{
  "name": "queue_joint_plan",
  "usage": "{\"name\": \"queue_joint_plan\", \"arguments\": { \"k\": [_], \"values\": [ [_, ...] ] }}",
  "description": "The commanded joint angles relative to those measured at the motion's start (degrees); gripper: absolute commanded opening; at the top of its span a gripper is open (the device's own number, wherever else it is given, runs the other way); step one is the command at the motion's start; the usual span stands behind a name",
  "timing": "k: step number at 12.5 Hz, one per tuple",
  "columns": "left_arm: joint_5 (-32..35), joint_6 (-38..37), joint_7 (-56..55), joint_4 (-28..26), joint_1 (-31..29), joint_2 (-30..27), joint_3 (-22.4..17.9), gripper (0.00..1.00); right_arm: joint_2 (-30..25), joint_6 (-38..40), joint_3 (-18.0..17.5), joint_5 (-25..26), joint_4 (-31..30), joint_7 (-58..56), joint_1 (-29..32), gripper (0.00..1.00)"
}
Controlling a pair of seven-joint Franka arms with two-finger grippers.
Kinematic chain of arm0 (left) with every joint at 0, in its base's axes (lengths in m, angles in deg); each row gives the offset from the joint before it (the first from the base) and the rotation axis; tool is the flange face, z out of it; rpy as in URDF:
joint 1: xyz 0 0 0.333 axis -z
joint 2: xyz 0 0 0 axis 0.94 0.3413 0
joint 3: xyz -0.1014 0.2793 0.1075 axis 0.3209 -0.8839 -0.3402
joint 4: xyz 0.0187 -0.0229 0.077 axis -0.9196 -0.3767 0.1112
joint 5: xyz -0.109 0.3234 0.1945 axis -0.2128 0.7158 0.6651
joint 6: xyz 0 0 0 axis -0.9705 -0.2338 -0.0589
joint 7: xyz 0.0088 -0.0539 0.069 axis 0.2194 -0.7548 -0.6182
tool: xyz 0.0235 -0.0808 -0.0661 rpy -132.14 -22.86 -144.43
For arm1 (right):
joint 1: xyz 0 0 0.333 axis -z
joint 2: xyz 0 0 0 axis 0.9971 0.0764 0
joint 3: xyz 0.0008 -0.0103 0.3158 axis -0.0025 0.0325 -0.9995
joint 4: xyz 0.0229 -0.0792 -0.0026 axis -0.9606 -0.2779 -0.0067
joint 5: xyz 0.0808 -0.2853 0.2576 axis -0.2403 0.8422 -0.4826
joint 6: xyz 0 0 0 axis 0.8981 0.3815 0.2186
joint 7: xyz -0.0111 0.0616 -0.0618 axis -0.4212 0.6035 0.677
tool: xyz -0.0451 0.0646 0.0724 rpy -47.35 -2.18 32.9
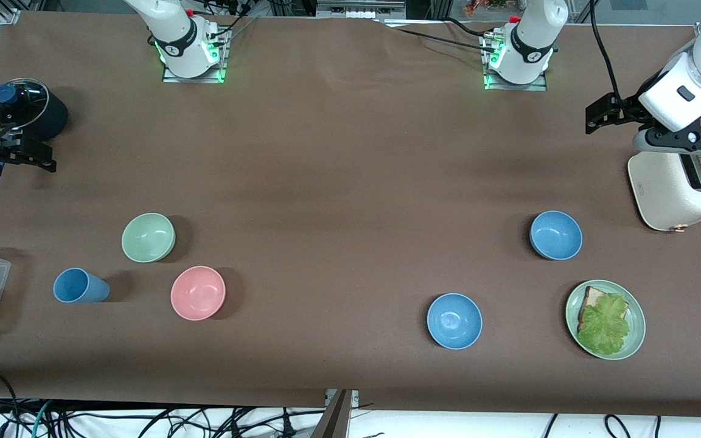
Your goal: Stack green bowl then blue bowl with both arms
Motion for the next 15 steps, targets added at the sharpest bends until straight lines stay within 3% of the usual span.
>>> {"name": "queue_joint_plan", "arguments": {
  "k": [1, 6, 15],
  "values": [
    [1.6, -0.4, 0.1, 1.0, -0.4, -0.1, -0.1, 1.0, 0.5, 0.5, -0.7, 0.4, 1.4, 0.5, 0.5, 0.99],
    [1.3, 1.8, 5.6, 0.8, -2.0, 0.0, -0.2, 1.0, 0.5, 0.5, -0.7, 0.4, 1.5, 2.4, 0.5, 0.99],
    [1.6, 3.0, 5.9, -2.3, -2.5, -2.4, 0.3, 1.0, 0.6, 0.2, -0.8, 0.4, 1.4, 1.9, 0.6, 0.99]
  ]
}}
